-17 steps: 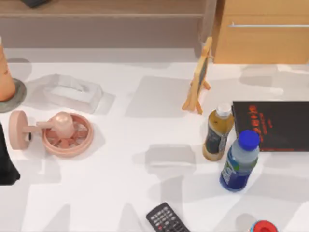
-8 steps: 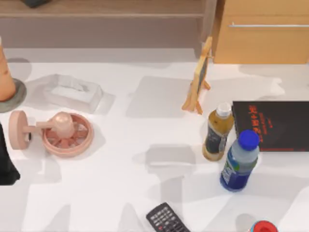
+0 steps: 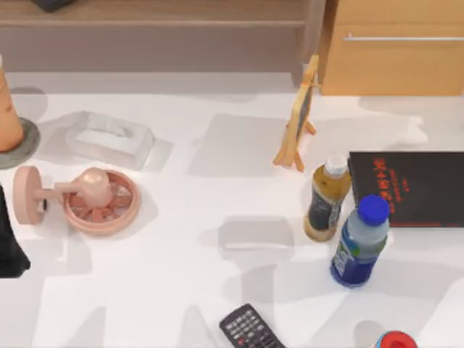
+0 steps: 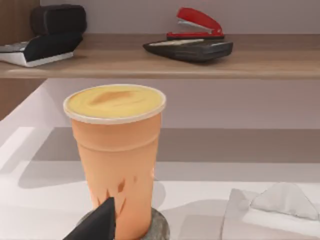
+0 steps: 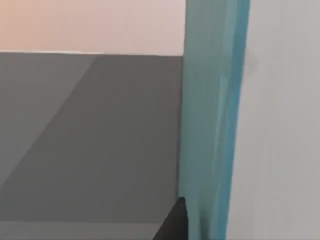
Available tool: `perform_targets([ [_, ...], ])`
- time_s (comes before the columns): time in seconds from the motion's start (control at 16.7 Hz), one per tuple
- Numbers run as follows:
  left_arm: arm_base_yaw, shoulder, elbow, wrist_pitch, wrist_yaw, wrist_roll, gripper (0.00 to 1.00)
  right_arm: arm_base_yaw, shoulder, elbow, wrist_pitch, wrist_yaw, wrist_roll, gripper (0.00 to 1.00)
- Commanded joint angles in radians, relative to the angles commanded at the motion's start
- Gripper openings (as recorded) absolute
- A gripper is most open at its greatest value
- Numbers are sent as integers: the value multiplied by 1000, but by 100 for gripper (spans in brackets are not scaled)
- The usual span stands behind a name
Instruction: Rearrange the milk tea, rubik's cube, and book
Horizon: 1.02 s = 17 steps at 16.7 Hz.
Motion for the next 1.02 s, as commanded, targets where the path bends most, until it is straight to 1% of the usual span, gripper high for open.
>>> perform_targets([
  [0.3, 0, 0, 0, 0, 0, 0, 100, 0, 0, 0, 0, 0, 0, 2],
  [0.36, 0, 0, 0, 0, 0, 0, 100, 0, 0, 0, 0, 0, 0, 0],
  [1.02, 0, 0, 0, 0, 0, 0, 100, -8, -25, -15, -8, -5, 2, 0],
])
